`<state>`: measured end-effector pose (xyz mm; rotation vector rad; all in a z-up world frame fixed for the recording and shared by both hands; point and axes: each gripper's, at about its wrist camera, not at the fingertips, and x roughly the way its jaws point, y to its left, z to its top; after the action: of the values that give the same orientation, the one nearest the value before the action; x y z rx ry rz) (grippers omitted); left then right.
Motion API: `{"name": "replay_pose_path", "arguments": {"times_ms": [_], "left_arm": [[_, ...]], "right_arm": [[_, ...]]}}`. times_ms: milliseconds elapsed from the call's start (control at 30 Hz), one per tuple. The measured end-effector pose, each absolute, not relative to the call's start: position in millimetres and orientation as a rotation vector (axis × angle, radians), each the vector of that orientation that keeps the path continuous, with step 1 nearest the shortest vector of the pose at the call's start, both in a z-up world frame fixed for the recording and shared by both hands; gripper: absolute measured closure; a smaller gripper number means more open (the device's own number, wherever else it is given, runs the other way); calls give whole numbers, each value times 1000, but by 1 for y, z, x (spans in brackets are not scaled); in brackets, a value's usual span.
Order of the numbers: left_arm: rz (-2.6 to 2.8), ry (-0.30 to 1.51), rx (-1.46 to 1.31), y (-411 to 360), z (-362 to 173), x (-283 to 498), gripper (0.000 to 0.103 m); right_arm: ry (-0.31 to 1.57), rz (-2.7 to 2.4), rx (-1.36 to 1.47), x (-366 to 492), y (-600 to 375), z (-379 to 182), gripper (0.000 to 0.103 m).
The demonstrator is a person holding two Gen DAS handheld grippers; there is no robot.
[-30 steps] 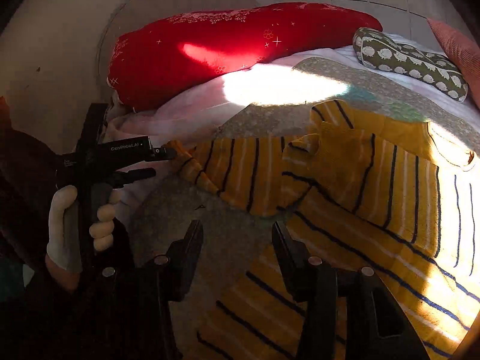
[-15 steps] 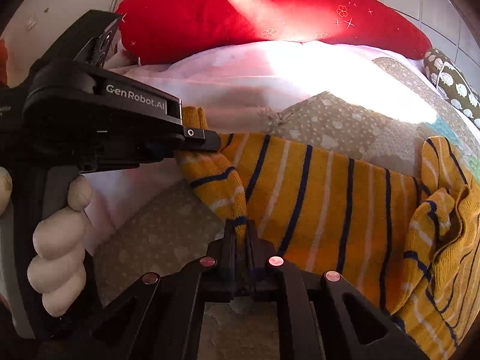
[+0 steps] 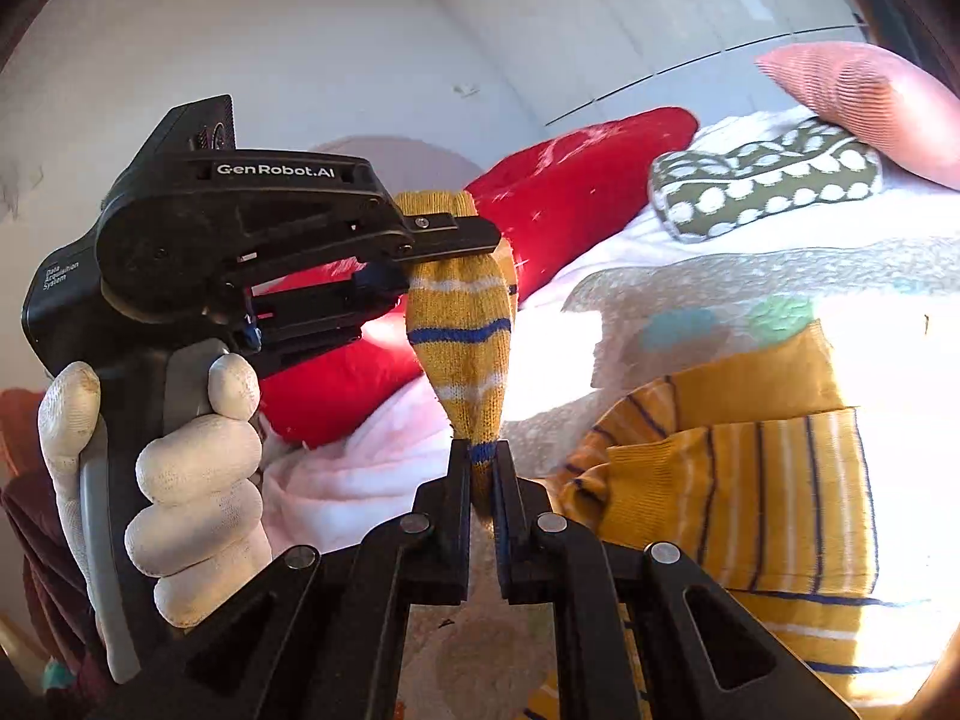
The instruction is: Fold small clothes
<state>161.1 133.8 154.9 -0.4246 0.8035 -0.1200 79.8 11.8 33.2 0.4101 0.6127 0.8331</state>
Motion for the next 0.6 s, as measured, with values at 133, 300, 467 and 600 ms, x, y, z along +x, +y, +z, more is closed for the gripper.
{"name": "replay_pose_path", "arguments": {"times_ms": [133, 300, 467, 600], "left_arm": [[-305, 890, -218, 8, 154, 203, 86], [-347, 943, -187, -54, 140, 215, 79], [-273, 928, -205, -24, 137, 201, 60], [-156, 902, -205, 33, 129, 174, 57]], "right_arm": [[608, 629, 561, 92, -86, 8, 95], [764, 347, 622, 106, -173, -56, 94], [820, 305, 675, 102, -209, -79, 73], [802, 308, 691, 105, -227, -72, 63]]}}
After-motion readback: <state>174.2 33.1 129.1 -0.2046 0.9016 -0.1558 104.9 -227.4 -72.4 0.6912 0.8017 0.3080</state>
